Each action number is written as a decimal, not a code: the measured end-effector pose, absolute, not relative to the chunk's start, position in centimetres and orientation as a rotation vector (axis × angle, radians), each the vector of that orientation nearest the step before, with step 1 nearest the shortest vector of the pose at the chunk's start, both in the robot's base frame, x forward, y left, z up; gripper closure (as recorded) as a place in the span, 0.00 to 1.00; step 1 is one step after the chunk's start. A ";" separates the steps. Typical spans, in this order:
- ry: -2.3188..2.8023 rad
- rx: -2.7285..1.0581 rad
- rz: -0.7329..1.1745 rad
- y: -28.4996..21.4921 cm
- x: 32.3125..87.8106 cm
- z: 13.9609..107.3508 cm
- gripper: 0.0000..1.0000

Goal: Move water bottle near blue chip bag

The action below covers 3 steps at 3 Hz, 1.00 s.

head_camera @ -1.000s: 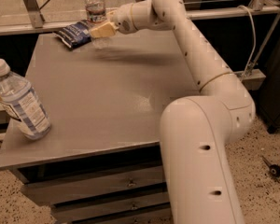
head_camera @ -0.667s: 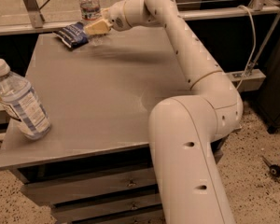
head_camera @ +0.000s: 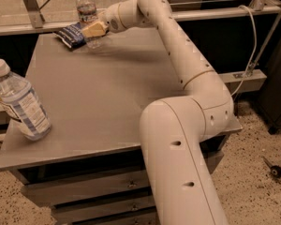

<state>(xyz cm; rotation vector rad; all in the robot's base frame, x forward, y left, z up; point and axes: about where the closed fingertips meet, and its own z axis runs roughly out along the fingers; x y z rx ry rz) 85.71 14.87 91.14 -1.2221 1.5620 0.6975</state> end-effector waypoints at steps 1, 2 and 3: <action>1.599 -1.221 0.690 14.8 86.2 90.0 0.97; 1.625 -1.210 0.695 14.6 86.6 89.2 0.67; 1.636 -1.202 0.703 14.5 86.8 88.8 0.43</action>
Offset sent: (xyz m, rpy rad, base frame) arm 0.0207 -0.0147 -0.0147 -0.0320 0.0531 -0.0445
